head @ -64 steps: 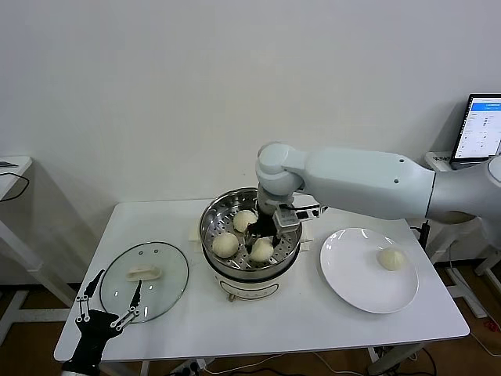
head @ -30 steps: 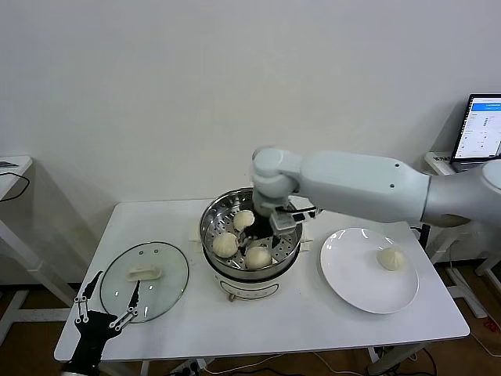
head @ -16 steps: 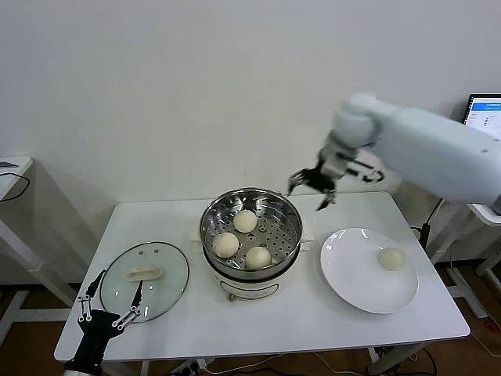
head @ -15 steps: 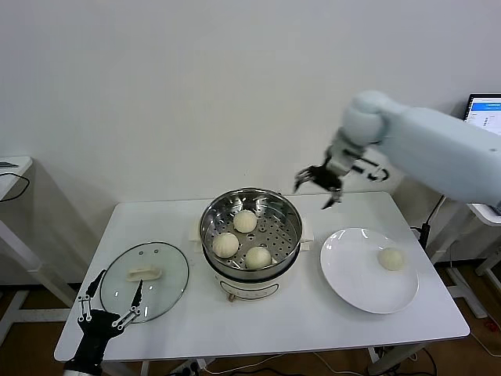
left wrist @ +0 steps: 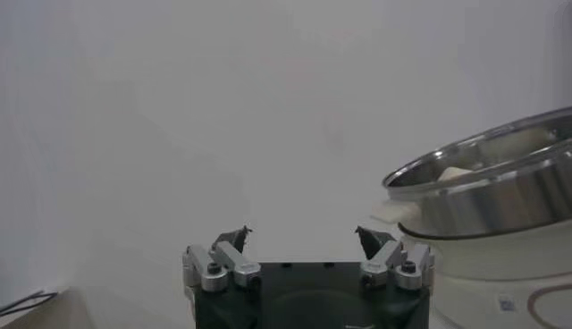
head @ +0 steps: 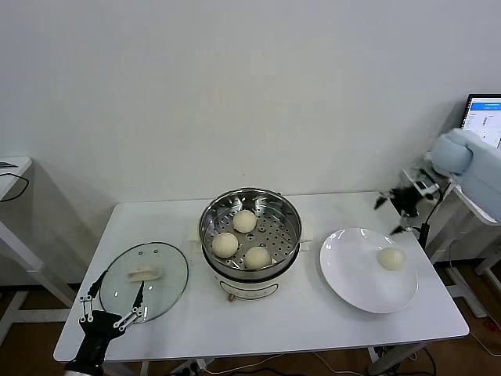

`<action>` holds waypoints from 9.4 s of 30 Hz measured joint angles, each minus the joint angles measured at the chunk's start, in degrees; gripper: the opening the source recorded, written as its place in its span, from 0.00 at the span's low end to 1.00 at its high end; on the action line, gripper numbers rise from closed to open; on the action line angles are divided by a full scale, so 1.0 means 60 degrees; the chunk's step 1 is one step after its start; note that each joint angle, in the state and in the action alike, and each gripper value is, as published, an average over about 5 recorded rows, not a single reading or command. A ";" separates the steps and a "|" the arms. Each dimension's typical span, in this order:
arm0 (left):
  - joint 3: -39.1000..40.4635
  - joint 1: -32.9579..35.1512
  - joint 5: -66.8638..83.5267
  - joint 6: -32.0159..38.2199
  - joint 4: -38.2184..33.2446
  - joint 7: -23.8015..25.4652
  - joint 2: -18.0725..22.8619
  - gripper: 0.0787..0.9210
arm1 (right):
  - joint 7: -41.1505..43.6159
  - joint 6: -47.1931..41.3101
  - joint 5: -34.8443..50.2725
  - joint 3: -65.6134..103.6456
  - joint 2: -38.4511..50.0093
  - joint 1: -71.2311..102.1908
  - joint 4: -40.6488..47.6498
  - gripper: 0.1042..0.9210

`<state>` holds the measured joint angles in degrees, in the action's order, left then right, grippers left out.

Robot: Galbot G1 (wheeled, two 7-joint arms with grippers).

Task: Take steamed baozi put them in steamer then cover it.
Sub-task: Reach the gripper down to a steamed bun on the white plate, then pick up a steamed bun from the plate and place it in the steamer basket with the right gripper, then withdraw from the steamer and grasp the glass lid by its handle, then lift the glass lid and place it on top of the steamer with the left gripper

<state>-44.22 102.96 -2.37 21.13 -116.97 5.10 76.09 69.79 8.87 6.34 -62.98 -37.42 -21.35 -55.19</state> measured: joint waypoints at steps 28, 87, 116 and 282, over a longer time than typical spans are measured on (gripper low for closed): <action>-0.0173 0.0112 -0.0011 0.0023 -0.0049 -0.0025 0.0039 0.88 | -0.1452 -0.0588 -0.0898 0.0971 -0.0829 0.2443 0.1957 0.88; -0.0317 -0.0108 0.0113 0.0075 -0.0225 -0.0055 0.0020 0.88 | -0.0025 -0.2947 0.3707 -0.3275 -0.4354 -0.3442 -0.2317 0.68; -0.0347 -0.0126 0.0174 0.0094 -0.0133 -0.0053 0.0034 0.88 | -0.0563 -0.3196 0.3021 -0.3685 -0.5815 -0.2269 -0.1173 0.68; 0.0204 -0.4056 -1.0335 -0.2492 0.2966 -0.3465 -0.1288 0.13 | -1.2948 0.2386 0.2986 1.4785 -0.4390 1.5050 -0.5819 0.88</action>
<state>-43.00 78.62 -64.38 6.18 -99.18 -15.69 68.36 -7.90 23.19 24.26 25.73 -63.76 68.95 -90.10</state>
